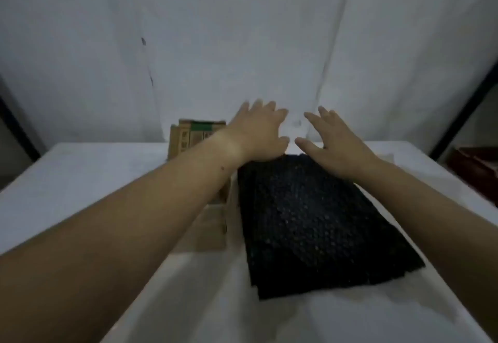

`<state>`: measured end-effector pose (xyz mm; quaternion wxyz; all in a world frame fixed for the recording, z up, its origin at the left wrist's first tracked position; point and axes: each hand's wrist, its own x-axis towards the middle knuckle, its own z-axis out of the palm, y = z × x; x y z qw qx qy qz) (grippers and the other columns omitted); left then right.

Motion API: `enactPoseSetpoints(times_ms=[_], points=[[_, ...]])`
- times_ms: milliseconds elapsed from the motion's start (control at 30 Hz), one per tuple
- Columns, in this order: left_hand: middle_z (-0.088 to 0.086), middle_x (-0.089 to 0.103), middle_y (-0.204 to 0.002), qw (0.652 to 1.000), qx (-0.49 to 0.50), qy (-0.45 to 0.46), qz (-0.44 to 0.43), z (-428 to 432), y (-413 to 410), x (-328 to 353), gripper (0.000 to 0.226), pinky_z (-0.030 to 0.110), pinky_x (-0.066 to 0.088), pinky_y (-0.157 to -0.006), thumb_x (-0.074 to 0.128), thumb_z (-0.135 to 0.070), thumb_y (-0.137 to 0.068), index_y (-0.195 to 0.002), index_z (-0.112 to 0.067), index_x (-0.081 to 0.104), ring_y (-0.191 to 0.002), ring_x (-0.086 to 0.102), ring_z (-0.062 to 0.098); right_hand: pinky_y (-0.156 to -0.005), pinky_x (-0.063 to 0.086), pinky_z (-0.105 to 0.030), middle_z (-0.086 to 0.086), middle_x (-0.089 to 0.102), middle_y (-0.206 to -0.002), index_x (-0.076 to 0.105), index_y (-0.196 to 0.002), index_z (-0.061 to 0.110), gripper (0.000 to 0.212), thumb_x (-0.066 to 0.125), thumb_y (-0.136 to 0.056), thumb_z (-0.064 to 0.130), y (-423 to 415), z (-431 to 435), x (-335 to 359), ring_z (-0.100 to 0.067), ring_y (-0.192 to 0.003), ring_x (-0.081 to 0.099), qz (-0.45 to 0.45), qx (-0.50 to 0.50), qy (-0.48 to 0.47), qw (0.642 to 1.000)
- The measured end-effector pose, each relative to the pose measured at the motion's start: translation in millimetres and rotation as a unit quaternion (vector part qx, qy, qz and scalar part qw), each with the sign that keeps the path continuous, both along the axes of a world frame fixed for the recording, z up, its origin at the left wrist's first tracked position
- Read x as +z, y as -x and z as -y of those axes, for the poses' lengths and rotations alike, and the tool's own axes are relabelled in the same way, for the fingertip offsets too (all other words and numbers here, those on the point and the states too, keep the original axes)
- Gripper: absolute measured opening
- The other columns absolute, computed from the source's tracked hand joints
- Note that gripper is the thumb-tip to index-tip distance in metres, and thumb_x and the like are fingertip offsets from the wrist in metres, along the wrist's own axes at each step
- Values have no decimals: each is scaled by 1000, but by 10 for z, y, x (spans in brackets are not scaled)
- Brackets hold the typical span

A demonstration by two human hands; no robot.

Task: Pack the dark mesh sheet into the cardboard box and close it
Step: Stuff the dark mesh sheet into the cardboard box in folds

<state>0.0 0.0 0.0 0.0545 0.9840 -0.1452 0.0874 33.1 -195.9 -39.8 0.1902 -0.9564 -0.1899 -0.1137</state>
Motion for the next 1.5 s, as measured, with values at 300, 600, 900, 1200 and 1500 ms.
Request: enactPoseSetpoints(times_ms=[300,600,900,1200,1500], points=[[8,5,-168,977,19,74,-198,359,514,-1389,78,42,7,-123,33,-60,-100,-160,-17,8,-154,5,31,-121,13,-45,-3,11,-163,18,-155,21,82,44,-89,63,537,615,-1003,-19,-150,4,-164,-56,5,985],[6,10,-168,968,86,199,-126,403,611,-1775,74,38,11,-122,34,-65,-97,-151,-15,38,-154,6,26,-106,39,-48,-5,66,-117,61,-116,24,35,64,-88,45,639,753,-1271,-26,-122,53,-114,-87,-45,989],[-9,69,-110,937,65,343,10,601,610,-1565,26,37,43,-103,58,-36,-97,-122,-28,62,-110,61,12,-79,46,-30,5,68,-108,57,-78,27,15,67,-87,25,756,648,-1174,-18,-98,63,24,-72,-153,985],[-32,60,-107,877,5,472,86,-155,985,-783,50,10,46,-80,57,-30,-95,-137,-52,41,-96,57,-16,-98,32,-22,29,45,-135,60,-86,31,8,63,-86,39,979,1,-538,7,-132,36,-8,51,-303,951],[-22,67,-108,909,111,382,122,-1336,1157,-765,31,11,47,-81,57,-16,-94,-117,-36,61,-102,60,-8,-108,37,-38,12,41,-146,56,-93,37,12,66,-85,35,847,-1185,-319,-4,-140,30,-4,203,-194,960]])
